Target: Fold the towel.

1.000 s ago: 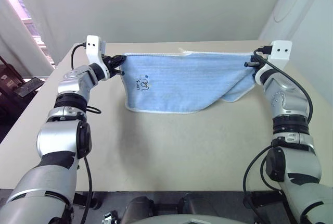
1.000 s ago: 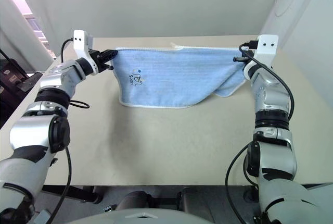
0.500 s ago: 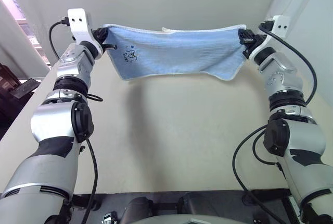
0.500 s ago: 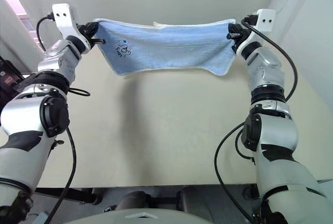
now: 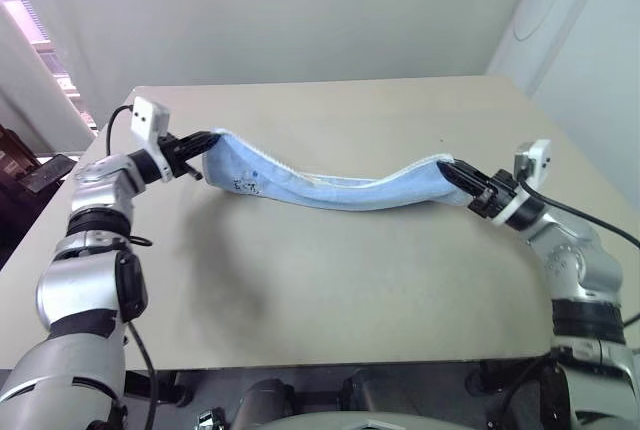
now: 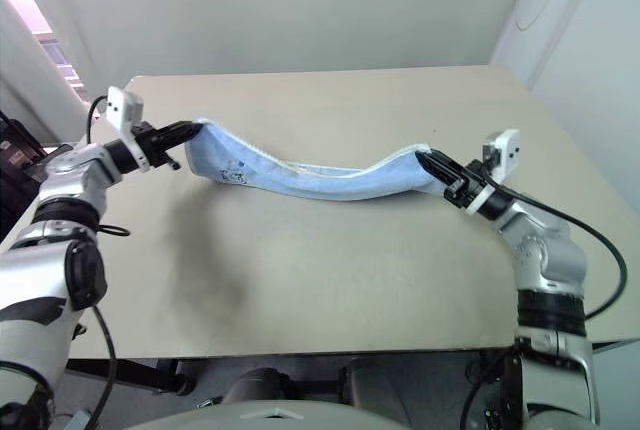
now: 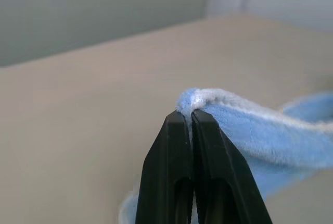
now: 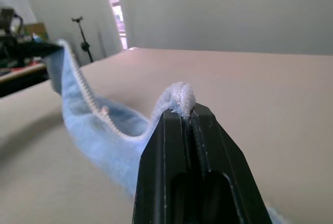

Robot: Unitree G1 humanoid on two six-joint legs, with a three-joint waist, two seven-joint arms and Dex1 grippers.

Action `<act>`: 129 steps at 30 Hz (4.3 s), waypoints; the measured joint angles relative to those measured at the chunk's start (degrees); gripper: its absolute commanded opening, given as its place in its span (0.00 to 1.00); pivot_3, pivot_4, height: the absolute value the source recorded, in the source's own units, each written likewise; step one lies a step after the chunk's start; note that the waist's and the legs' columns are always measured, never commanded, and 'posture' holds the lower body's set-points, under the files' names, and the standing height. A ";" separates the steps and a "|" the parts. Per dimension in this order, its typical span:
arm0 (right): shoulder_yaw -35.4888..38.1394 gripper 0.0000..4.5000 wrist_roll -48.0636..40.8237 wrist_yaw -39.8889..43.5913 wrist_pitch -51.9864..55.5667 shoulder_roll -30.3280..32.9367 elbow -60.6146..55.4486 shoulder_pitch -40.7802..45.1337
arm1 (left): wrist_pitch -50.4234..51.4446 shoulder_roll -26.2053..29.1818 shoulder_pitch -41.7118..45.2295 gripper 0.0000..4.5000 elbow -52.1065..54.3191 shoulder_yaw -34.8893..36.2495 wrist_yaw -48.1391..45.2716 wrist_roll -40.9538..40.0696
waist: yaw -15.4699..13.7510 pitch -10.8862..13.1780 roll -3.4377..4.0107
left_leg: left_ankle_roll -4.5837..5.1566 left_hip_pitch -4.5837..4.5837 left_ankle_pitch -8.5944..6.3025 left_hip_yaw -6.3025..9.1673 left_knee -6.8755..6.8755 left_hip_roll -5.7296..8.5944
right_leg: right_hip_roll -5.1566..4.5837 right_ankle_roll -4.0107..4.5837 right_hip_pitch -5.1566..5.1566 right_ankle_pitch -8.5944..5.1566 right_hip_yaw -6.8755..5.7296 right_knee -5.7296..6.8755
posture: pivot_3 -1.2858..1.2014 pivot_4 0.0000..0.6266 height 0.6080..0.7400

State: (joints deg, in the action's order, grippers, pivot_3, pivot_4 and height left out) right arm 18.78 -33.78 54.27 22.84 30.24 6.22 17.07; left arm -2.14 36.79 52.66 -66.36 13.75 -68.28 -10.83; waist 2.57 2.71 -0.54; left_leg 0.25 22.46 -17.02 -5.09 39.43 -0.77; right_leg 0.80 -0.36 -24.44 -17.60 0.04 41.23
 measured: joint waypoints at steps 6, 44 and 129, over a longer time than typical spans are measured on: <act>3.02 0.00 -5.67 -2.74 4.45 0.01 -11.30 -11.43 | 9.67 4.87 -15.71 0.01 18.70 -0.04 -7.65 -3.67 | -0.13 -0.06 -0.09 | -0.01 -0.24 0.23 0.01 0.01 -0.06 | 0.01 0.18 0.23 0.11 -0.02 0.08 | 0.52 0.00 0.88; -0.62 0.00 1.71 -11.20 -9.67 -5.46 -12.33 -19.30 | 15.73 2.90 -23.86 0.01 26.58 -3.91 -3.48 -6.97 | -1.61 0.05 -0.74 | 0.04 -1.03 0.25 -0.18 -0.28 -0.09 | -0.34 -0.12 1.13 -0.07 -0.28 -0.33 | 0.52 0.00 0.88; 5.78 0.97 -72.15 -59.87 31.57 2.75 -3.18 -24.08 | 27.78 -10.44 -25.59 1.00 44.06 -12.61 0.47 -10.93 | -1.75 0.05 -0.75 | 0.84 -0.12 -0.05 -0.21 -0.36 -0.13 | -0.40 -0.92 1.08 0.27 -0.38 -1.82 | 0.52 0.00 0.88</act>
State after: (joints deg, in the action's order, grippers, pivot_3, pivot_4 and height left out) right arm 24.56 -105.94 -5.60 54.41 32.99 3.04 -7.01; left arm 25.64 26.35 27.07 -22.30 1.15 -67.81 -21.76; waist 0.82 2.76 -1.28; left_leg 1.09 22.34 -17.07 -5.30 39.07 -0.89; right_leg 0.40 -1.28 -23.36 -17.33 -0.34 39.40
